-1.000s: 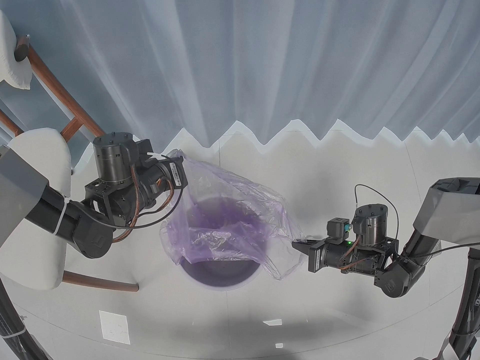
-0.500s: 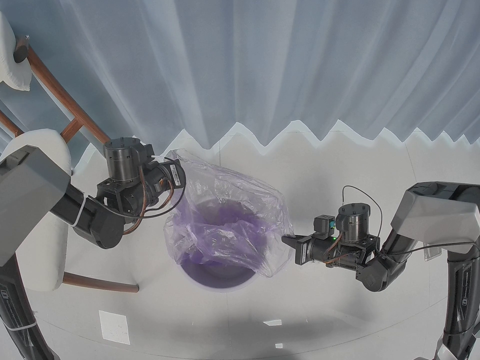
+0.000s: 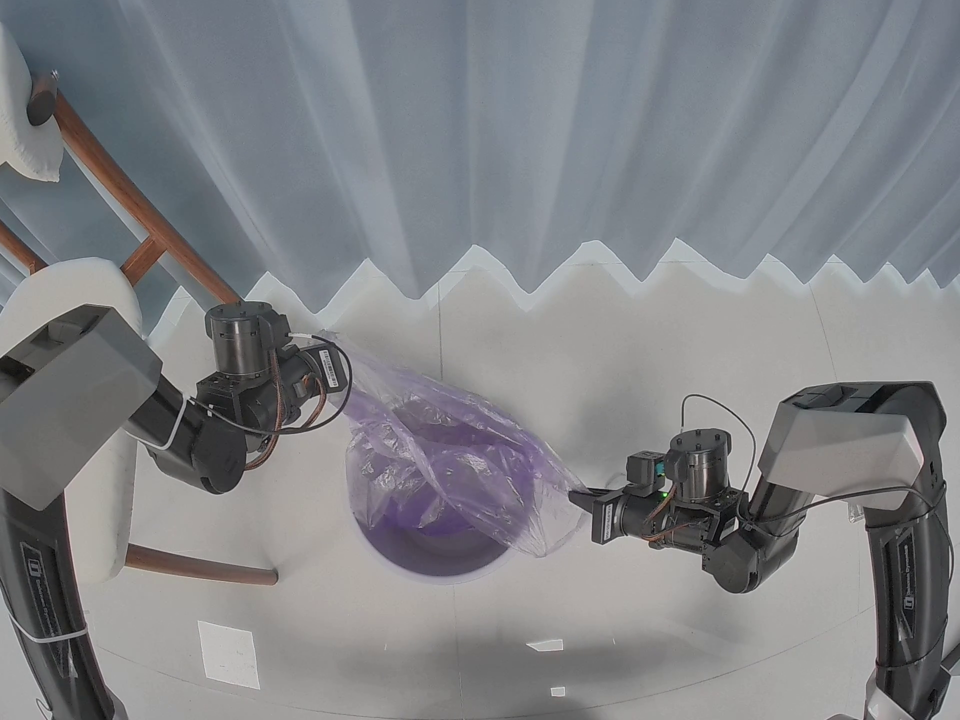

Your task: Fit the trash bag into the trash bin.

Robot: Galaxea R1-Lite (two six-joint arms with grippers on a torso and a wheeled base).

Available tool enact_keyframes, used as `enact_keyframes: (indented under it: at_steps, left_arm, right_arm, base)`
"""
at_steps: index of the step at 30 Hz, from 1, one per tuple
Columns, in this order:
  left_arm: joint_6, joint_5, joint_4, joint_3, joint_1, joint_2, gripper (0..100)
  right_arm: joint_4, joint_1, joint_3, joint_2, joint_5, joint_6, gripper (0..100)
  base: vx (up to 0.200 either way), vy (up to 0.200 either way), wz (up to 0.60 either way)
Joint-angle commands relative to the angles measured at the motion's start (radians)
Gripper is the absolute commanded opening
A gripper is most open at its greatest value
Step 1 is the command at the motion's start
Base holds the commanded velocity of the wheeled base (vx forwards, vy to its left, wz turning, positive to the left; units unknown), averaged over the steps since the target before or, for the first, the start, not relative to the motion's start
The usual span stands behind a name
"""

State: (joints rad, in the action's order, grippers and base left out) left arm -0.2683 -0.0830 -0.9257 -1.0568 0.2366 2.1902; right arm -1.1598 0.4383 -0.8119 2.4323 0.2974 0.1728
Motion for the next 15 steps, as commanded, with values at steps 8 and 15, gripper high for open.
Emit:
enact_keyframes:
  at_steps: [8, 15]
  left_arm:
    - [0.0, 0.0, -0.015, 0.057, -0.013, 0.025, 0]
    - [-0.002, 0.005, -0.154, 0.19, -0.019, 0.045, 0]
  right_arm:
    - [-0.072, 0.069, 0.066, 0.033, 0.005, 0.002, 0]
    - [-0.124, 0.089, 0.115, 0.048, 0.0, 0.007, 0]
  base:
    - [0.0, 0.0, 0.0]
    - [0.0, 0.0, 0.0]
